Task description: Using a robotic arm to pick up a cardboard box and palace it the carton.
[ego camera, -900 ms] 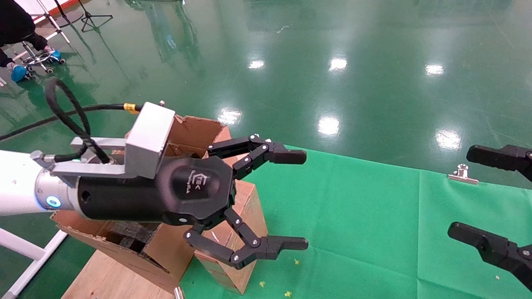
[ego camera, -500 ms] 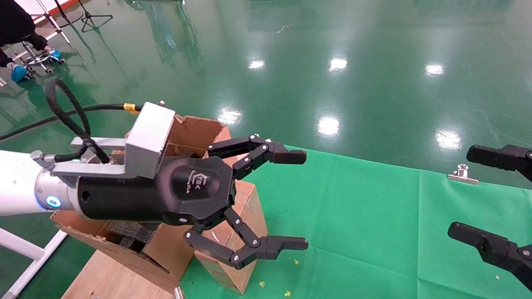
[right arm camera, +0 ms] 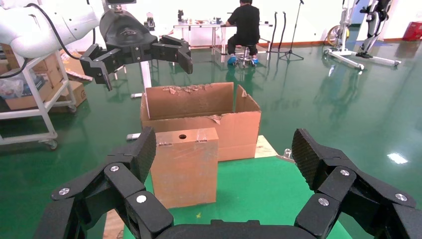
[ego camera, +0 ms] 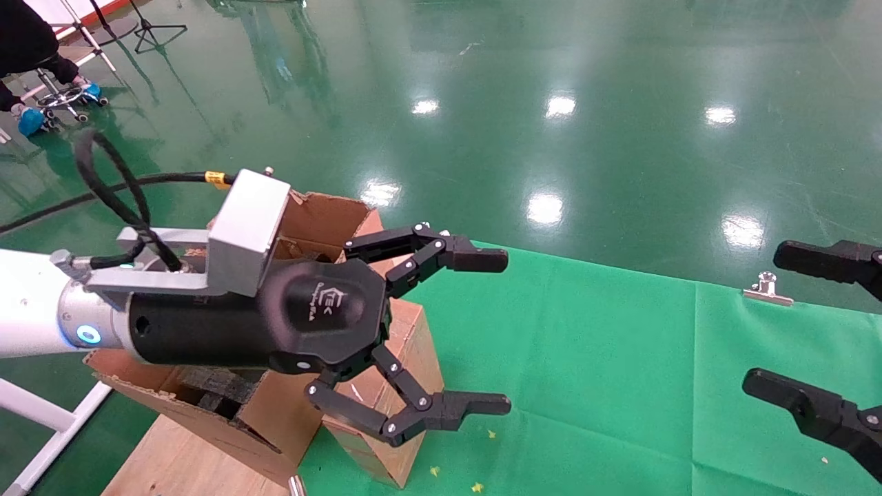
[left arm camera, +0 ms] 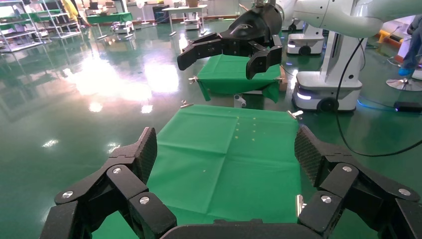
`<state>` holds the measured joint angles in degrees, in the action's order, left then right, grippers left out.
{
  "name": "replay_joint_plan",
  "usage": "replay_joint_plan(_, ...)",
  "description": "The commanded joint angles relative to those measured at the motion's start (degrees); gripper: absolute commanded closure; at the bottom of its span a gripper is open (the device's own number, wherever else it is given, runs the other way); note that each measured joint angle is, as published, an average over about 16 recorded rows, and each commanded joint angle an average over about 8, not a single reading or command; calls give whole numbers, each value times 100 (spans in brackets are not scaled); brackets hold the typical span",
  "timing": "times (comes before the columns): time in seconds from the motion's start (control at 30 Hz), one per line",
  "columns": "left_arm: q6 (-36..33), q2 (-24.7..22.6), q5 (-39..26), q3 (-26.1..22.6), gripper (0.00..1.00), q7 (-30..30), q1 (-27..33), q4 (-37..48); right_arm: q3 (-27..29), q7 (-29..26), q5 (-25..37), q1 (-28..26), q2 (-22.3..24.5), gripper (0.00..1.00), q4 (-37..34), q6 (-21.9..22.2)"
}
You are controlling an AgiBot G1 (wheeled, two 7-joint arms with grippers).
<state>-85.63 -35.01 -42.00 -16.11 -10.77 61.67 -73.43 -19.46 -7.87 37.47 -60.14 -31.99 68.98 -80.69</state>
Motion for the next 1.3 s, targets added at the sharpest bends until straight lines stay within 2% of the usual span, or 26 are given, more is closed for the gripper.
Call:
replay_joint_plan(0.03,0,-1,3,1,0,0,-1,-1,0,0,0,0,0,76,0,0)
replay_joint_plan(0.1,-1,1,-2,0,0,1,0,-1,0,0,0,0,0,94,0,0)
replay_joint_plan(0.17,-2,18,-39,-8,0,5,6,-10,0,0,0,0,0,100,0,0)
replay_joint_plan(0.27,23,84,-280,-80,0,-36,90,-61,0,0,0,0,0,100,0,0)
replay_joint_plan(0.47,204,192,-1221,-380,0,-386,589,-194,0,0,0,0,0,100,0,0)
replay_joint_plan(0.73,310,129,-1387,-453,0,-513,874,-223,0,0,-1,1,0,100,-2,1)
replay_joint_plan(0.9,366,192,-1959,-621,0,-750,1162,-325,0,0,-1,1,0,100,-2,1)
replay_joint_plan(1.07,396,79,-3000,-1053,0,-1848,1837,-396,0,0,-1,1,0,100,-2,1)
replay_joint_plan(1.3,35,-277,-4185,-1710,0,-4138,2741,-333,0,0,-1,1,0,100,-2,1)
